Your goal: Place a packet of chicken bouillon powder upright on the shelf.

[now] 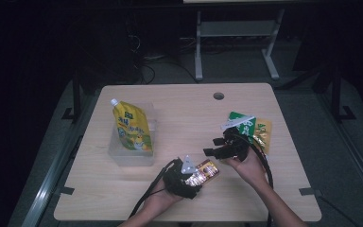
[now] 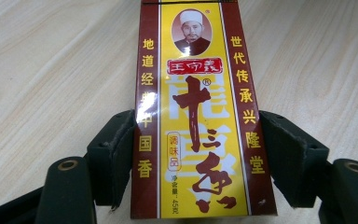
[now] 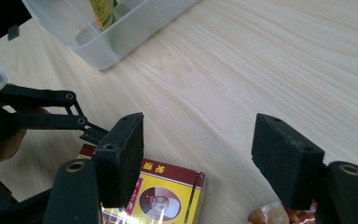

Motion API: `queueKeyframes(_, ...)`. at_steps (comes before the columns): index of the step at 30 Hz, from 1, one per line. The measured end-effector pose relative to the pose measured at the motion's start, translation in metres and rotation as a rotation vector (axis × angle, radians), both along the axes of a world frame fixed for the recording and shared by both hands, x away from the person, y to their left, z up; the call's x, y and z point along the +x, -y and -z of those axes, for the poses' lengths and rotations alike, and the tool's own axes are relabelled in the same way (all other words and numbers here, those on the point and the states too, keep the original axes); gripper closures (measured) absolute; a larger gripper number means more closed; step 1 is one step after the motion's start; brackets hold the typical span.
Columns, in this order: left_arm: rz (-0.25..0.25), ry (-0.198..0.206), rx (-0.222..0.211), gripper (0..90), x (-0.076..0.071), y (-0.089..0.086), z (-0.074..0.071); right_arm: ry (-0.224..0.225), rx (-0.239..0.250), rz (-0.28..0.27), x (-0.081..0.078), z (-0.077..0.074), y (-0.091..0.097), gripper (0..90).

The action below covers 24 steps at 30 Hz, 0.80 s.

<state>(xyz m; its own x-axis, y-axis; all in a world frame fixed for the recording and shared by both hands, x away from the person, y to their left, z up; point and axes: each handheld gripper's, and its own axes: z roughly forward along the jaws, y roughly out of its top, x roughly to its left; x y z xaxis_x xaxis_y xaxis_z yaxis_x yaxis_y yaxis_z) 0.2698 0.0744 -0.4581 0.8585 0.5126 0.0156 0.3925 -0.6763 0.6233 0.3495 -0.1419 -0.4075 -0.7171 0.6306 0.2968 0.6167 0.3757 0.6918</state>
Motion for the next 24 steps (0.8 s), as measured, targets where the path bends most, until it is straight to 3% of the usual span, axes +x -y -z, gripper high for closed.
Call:
queueKeyframes(8,0.008,-0.001,0.011,30.6,0.001,0.001,0.003,-0.006,0.002,-0.005,0.000,0.002,0.001,32.8)
queueKeyframes(11,0.000,-0.005,0.006,31.7,0.001,0.001,0.002,-0.028,0.001,0.002,0.000,0.003,0.001,31.8)
queueKeyframes(17,-0.059,0.076,-0.047,32.3,0.002,-0.008,-0.005,-0.042,0.012,0.006,0.001,0.004,0.003,30.1)
queueKeyframes(24,-0.115,0.151,-0.091,32.3,0.007,-0.016,-0.022,-0.073,0.063,0.010,0.005,0.003,0.001,28.2)
